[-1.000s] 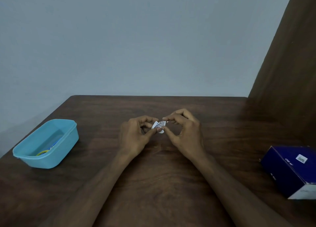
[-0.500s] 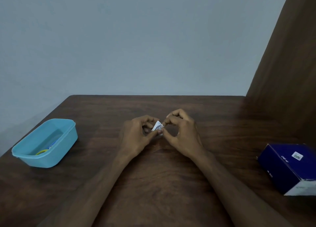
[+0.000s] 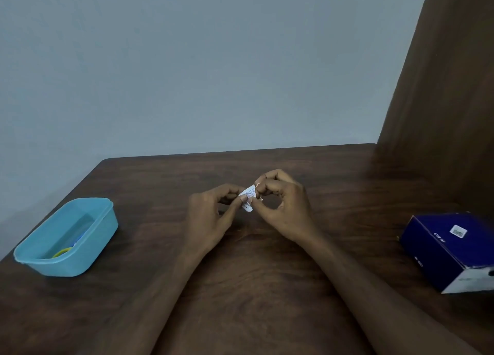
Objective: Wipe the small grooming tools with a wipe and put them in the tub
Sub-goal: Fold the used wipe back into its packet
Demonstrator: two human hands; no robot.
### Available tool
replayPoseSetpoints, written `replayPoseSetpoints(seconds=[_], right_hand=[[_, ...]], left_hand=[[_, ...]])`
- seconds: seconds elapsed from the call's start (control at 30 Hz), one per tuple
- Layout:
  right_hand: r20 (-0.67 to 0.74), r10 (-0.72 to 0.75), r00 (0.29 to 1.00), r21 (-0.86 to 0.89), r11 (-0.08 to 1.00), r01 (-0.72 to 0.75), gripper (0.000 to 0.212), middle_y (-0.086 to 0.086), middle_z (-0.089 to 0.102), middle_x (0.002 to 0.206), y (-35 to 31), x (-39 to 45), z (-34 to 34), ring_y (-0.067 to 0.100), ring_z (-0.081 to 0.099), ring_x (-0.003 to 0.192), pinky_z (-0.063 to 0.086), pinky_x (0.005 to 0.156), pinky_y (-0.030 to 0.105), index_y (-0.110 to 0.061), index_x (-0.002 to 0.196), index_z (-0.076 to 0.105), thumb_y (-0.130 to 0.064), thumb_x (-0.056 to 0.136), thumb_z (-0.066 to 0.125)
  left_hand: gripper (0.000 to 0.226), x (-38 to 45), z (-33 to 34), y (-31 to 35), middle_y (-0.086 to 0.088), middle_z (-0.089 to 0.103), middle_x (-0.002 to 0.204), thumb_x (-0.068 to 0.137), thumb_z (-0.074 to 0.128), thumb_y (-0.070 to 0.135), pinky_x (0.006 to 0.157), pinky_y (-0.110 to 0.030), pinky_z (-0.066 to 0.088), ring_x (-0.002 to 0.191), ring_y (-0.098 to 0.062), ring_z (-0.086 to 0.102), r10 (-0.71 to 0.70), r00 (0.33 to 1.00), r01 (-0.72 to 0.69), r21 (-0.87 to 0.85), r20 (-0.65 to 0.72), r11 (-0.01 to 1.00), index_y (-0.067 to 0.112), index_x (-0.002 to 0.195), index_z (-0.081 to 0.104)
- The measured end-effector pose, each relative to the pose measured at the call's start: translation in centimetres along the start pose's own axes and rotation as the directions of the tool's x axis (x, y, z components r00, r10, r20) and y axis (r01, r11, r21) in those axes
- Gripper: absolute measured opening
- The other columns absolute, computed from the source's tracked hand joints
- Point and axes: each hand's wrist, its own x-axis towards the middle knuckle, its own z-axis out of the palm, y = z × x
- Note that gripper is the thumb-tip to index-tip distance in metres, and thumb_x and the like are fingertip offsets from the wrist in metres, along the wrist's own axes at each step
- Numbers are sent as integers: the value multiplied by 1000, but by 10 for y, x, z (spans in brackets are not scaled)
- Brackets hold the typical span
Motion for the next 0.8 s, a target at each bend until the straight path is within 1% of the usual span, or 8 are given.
replayPoseSetpoints(seconds=[0.07, 0.13, 0.2, 0.27, 0.4, 0.53, 0.63, 0.8], right_hand=[[25, -16, 1000, -3, 1000, 16, 12, -5, 65, 99, 1, -1, 1, 12, 69, 86, 57, 77, 24, -16, 81, 74, -14, 81, 87], [65, 0, 998, -51, 999, 3, 14, -6, 65, 98, 4, -2, 2, 10, 68, 85, 56, 75, 26, -17, 80, 74, -22, 81, 87], [124, 17, 992, -91, 996, -6, 12, -6, 65, 99, 6, -2, 3, 8, 68, 86, 58, 76, 29, -17, 79, 74, -22, 84, 85], [139, 2, 990, -86, 996, 10, 12, -6, 65, 100, 6, -2, 3, 10, 69, 87, 58, 78, 32, -15, 79, 73, -17, 85, 83], [86, 5, 996, -69, 998, 1, 10, -8, 66, 101, 6, -1, 4, 11, 70, 89, 59, 78, 35, -17, 80, 76, -18, 85, 85], [142, 74, 987, 42, 996, -81, 15, -7, 69, 103, 6, -1, 3, 14, 73, 91, 61, 84, 43, -16, 77, 74, -23, 84, 86], [196, 115, 974, 145, 979, -144, 13, -3, 70, 105, 8, -1, 3, 16, 75, 94, 63, 88, 46, -19, 80, 78, -23, 82, 89], [193, 75, 978, -39, 997, -69, 15, -9, 70, 102, 10, -3, 7, 9, 72, 88, 62, 79, 39, -18, 93, 83, -29, 84, 88]], left_hand=[[9, 0, -1, -1, 18, 80, 87, 96, 79, 16, 69, -11, 55, 85, 3, 76, -18, 1000, 17, -42, -8, 999, 23, 101, 83], [8, 0, -1, -2, 15, 81, 89, 96, 80, 16, 69, -22, 62, 84, -3, 78, -54, 999, 54, -113, 4, 992, 21, 102, 82], [8, 0, -1, -4, 13, 82, 93, 96, 80, 17, 70, -35, 66, 85, -7, 79, -72, 997, 74, -137, 22, 988, 20, 103, 83], [9, 0, 0, -6, 16, 81, 95, 97, 79, 18, 69, -41, 67, 86, -9, 78, -76, 997, 78, -123, 24, 989, 23, 102, 83], [10, 0, 0, -5, 19, 81, 97, 97, 78, 17, 70, -36, 66, 89, -6, 78, -54, 998, 55, -89, 13, 994, 24, 102, 83], [15, -2, -3, -1, 21, 80, 95, 93, 81, 12, 70, -23, 62, 89, -1, 76, -31, 999, 31, -53, -15, 998, 25, 99, 84], [16, -2, -3, -1, 21, 81, 95, 92, 83, 13, 70, -27, 64, 88, -1, 77, -67, 997, 64, -80, -34, 995, 27, 99, 85], [18, 1, -3, -5, 20, 81, 97, 93, 82, 16, 73, -43, 67, 86, -4, 78, -138, 990, 135, -134, -21, 982, 32, 101, 84]])
